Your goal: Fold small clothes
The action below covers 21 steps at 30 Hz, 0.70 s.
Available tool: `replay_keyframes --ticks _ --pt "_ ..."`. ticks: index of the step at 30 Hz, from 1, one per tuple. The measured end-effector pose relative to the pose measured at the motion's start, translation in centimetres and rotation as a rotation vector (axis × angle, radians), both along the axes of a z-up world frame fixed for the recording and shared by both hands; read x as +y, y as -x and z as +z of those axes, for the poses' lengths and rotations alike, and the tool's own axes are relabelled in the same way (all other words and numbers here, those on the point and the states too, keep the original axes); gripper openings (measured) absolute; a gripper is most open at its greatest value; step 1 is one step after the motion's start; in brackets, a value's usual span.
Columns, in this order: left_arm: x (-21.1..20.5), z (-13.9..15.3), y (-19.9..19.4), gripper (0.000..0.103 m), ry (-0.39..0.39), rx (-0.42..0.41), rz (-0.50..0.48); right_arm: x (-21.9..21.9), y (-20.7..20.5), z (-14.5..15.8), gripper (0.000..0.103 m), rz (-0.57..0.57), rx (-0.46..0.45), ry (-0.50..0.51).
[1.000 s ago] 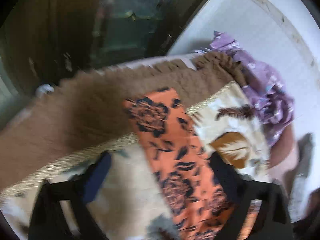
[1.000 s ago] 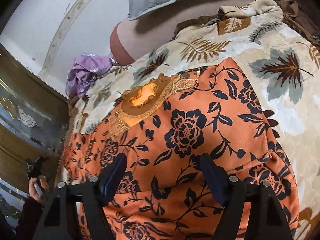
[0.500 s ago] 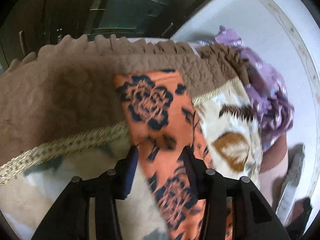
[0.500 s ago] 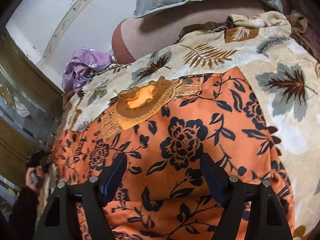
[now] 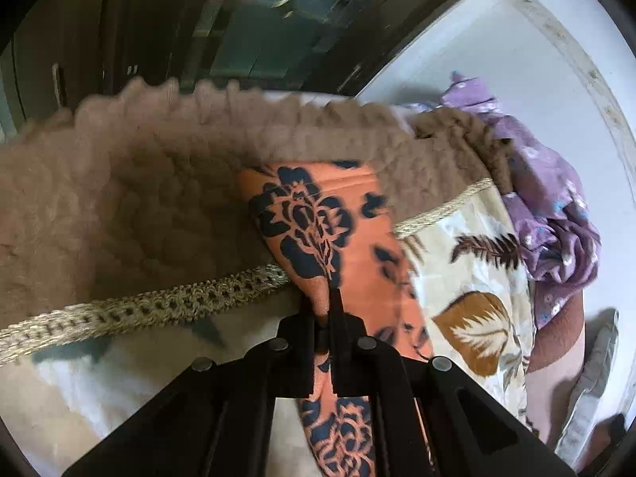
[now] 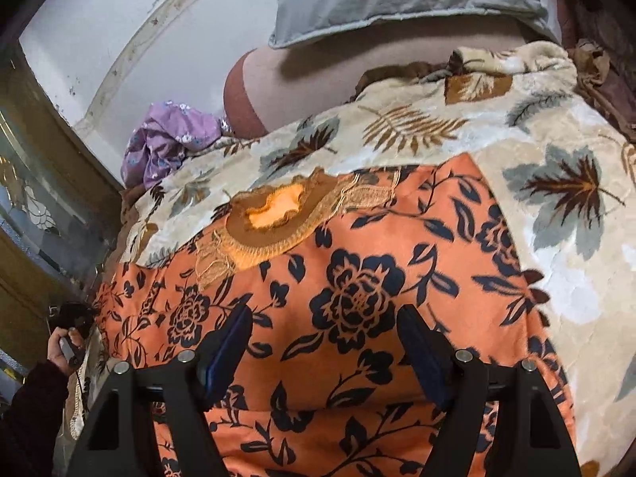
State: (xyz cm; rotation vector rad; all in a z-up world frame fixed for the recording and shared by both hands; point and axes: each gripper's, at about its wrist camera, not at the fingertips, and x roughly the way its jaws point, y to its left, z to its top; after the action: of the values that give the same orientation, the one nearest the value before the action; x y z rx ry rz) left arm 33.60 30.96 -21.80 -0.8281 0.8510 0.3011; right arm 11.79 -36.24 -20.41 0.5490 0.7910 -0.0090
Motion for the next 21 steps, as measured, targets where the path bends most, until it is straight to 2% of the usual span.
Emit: replay_keyframes --ticks 2,5,10,13,17,21 --pt "-1.9 3.1 0.5 0.005 -0.076 -0.056 -0.068 -0.3 0.3 0.4 0.078 -0.011 -0.017 0.003" --pt "-5.4 7.5 0.8 0.005 -0.135 -0.125 -0.18 -1.2 1.0 1.1 0.078 -0.035 -0.04 -0.02" --pt "-16.7 15.8 3.0 0.005 -0.271 -0.257 -0.465 -2.9 2.8 2.3 0.078 -0.089 -0.074 -0.031" --pt "-25.0 19.0 5.2 0.005 -0.322 -0.307 -0.654 -5.0 4.2 2.5 0.078 -0.144 -0.086 -0.067" --pt "-36.2 20.7 9.2 0.005 -0.365 -0.343 -0.897 -7.9 6.2 2.6 0.078 -0.218 -0.102 -0.119" --pt "-47.1 19.4 13.4 0.005 -0.346 -0.314 -1.122 -10.6 8.2 2.6 0.078 -0.294 -0.121 -0.185"
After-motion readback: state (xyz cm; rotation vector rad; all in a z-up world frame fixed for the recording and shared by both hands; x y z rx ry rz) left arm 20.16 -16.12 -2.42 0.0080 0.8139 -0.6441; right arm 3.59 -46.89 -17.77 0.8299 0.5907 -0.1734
